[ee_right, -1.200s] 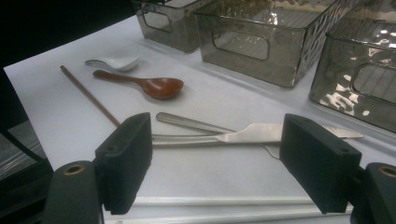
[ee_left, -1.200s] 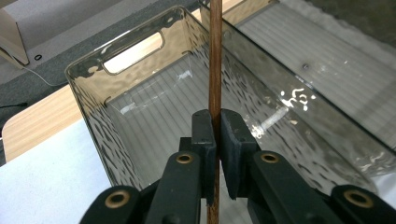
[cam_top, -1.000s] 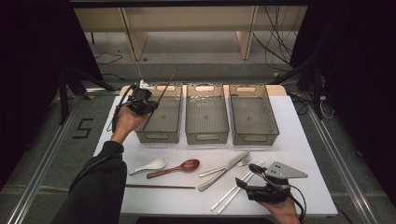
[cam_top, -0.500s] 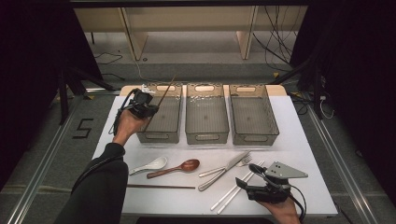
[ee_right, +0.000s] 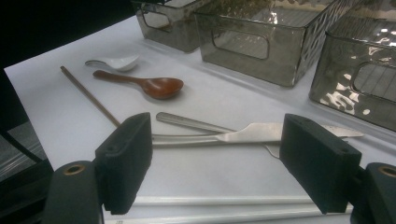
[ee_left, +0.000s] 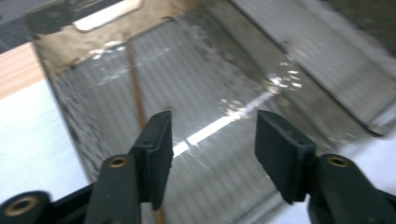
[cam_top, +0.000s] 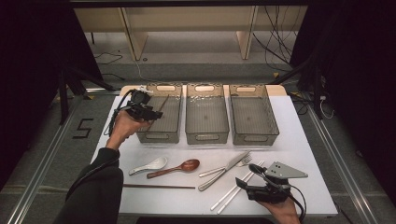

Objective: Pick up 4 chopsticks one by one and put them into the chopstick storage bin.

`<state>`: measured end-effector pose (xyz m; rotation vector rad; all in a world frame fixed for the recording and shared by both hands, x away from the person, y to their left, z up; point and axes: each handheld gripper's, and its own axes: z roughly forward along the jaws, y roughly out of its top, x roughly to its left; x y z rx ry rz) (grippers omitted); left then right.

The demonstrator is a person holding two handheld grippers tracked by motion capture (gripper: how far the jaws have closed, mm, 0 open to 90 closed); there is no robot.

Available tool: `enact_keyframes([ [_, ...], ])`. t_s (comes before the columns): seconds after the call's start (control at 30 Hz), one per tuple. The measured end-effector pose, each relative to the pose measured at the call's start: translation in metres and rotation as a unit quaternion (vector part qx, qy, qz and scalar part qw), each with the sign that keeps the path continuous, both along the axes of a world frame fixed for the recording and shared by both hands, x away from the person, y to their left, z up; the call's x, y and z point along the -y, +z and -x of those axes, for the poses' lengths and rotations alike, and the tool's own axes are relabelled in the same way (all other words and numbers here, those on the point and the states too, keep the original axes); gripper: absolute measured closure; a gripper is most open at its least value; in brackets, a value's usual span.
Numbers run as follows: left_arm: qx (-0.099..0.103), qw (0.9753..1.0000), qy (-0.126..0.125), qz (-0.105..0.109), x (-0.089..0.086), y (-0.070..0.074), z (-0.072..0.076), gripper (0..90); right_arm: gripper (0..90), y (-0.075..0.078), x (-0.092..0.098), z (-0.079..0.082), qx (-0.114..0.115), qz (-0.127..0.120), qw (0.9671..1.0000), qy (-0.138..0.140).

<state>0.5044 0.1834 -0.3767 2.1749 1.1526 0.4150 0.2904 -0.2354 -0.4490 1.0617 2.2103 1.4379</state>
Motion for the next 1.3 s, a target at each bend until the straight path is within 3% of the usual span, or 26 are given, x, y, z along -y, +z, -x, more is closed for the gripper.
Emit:
enact_keyframes([
  [0.2, -0.004, 0.9998, -0.019, -0.011, 0.002, 0.007, 0.021, 37.0, 26.4, 0.000, 0.000, 0.000, 0.001, 0.000, 1.0000, -0.002],
  [0.47, -0.012, 0.9988, -0.047, -0.005, 0.006, 0.009, 0.053, 30.1, 26.4, 0.000, 0.000, 0.001, 0.001, 0.000, 1.0000, -0.002],
  [0.7, -0.003, 0.9964, -0.080, -0.026, 0.011, 0.007, 0.084, 26.8, 26.4, 0.001, 0.000, 0.001, 0.002, 0.001, 1.0000, -0.001],
  [0.93, -0.014, 0.9936, -0.105, -0.041, 0.014, -0.004, 0.102, 25.9, 26.4, 0.001, 0.000, 0.001, 0.002, 0.001, 1.0000, -0.001],
  [1.0, -0.019, 0.9916, -0.116, -0.053, 0.014, -0.007, 0.106, 24.9, 26.4, 0.001, -0.001, 0.001, 0.001, 0.001, 1.0000, -0.001],
  [1.07, -0.019, 0.9915, -0.119, -0.049, 0.014, -0.007, 0.110, 23.7, 26.4, 0.001, -0.001, 0.001, 0.003, 0.002, 1.0000, 0.000],
  [1.13, -0.024, 0.9900, -0.130, -0.050, 0.015, -0.009, 0.115, 23.1, 26.4, 0.001, -0.001, 0.001, 0.003, 0.003, 1.0000, 0.001],
  [1.2, -0.032, 0.9875, -0.137, -0.072, 0.016, -0.013, 0.119, 22.0, 26.4, 0.001, -0.001, 0.001, 0.004, 0.002, 1.0000, 0.001],
  [1.3, -0.046, 0.9845, -0.148, -0.082, 0.016, -0.019, 0.127, 21.7, 26.4, 0.002, -0.001, 0.001, 0.005, 0.002, 1.0000, 0.002],
])
